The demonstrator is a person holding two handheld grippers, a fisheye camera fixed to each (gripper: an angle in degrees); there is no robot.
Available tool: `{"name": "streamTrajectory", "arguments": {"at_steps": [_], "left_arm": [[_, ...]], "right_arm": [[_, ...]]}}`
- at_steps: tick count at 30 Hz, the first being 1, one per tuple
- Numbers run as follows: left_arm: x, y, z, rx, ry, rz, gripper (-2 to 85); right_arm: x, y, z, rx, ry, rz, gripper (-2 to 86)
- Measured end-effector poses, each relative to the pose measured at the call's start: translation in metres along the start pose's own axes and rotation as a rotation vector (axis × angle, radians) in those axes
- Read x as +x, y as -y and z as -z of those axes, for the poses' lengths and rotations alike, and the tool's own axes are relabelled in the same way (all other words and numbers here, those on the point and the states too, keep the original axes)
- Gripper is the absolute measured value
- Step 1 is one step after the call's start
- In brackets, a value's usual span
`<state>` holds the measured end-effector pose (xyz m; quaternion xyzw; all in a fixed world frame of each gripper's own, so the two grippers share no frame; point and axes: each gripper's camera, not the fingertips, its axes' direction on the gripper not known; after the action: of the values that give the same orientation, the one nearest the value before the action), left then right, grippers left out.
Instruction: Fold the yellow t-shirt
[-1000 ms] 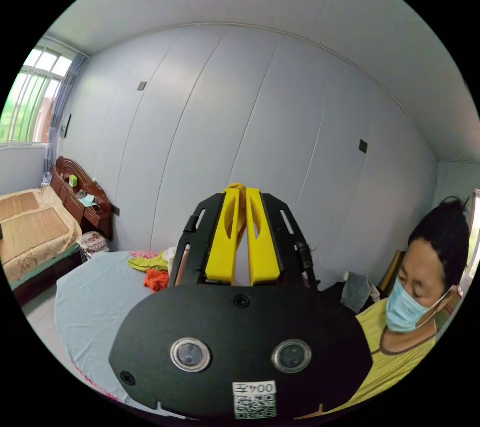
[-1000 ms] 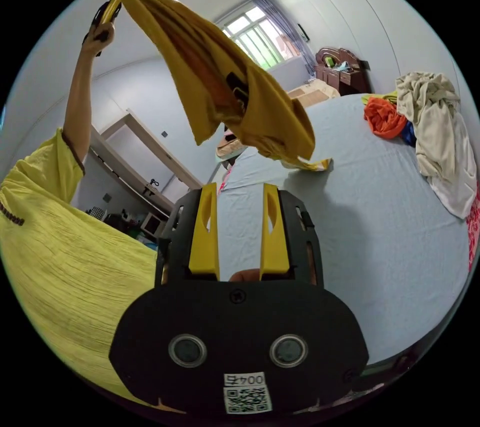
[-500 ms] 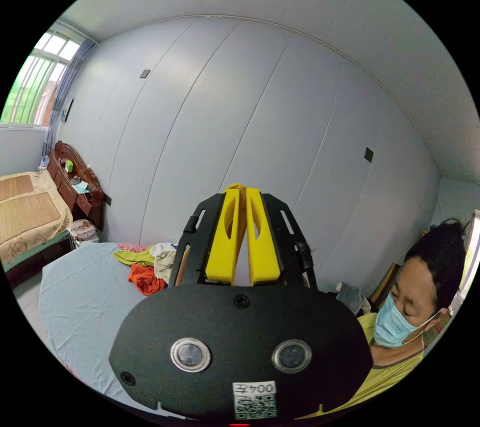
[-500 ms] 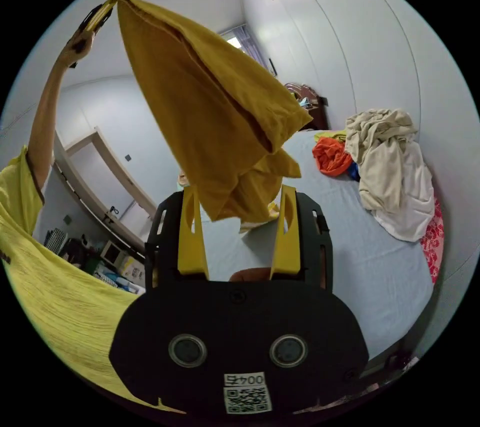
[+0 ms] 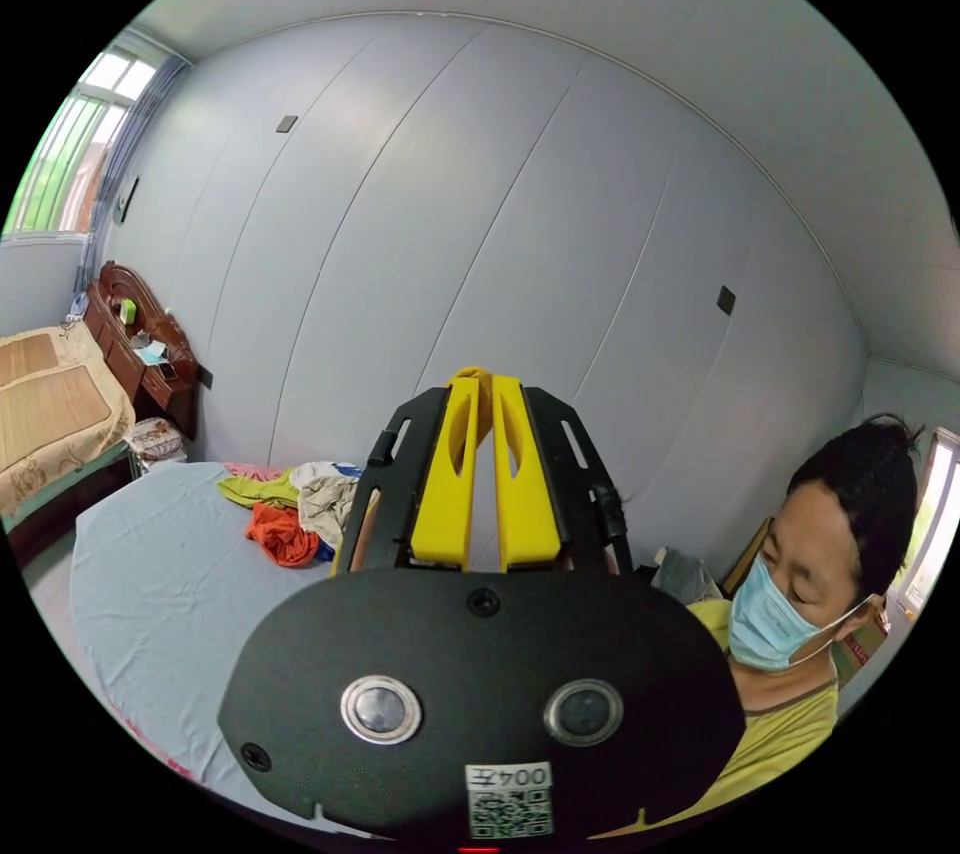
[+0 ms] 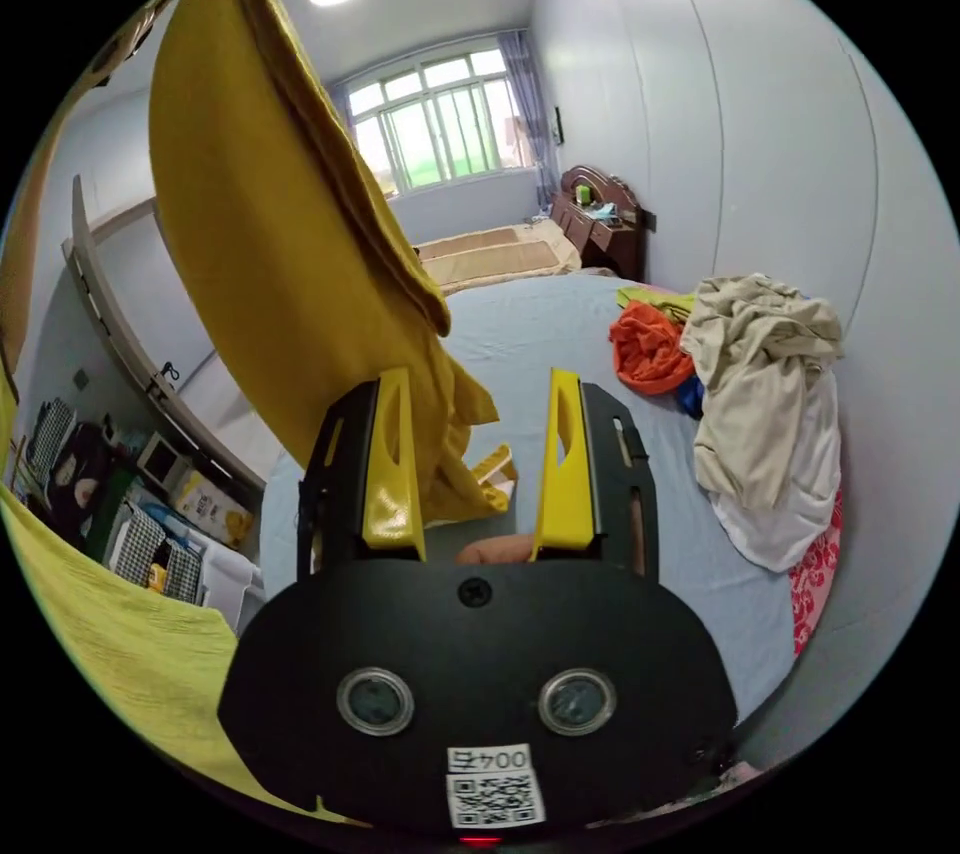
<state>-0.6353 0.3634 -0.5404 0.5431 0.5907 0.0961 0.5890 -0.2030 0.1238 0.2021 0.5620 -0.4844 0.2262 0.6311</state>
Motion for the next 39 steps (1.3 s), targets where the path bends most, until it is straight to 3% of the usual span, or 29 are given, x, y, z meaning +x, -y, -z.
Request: {"name": "streamTrajectory", "arguments": {"at_steps": [23, 27, 31, 34, 39], "left_arm": [[0.059, 0.007, 0.015, -0.041, -0.011, -0.042, 2.9], [0.068, 0.008, 0.023, -0.05, -0.017, -0.053, 2.9], [0.073, 0.008, 0.036, -0.059, -0.005, -0.057, 2.9], [0.071, 0.008, 0.054, -0.05, 0.043, -0.059, 2.9], [0.045, 0.009, 0.115, 0.018, 0.276, -0.008, 2.8]], "right_arm": [[-0.161, 0.042, -0.112, 0.067, 0.149, 0.28, 15.7], [-0.195, 0.059, -0.132, 0.059, 0.181, 0.365, 13.0], [-0.223, 0.079, -0.151, 0.042, 0.238, 0.42, 3.0], [-0.223, 0.101, -0.162, 0.018, 0.168, 0.384, -0.1], [-0.16, 0.175, -0.143, 0.053, -0.03, 0.187, -0.7]]}}
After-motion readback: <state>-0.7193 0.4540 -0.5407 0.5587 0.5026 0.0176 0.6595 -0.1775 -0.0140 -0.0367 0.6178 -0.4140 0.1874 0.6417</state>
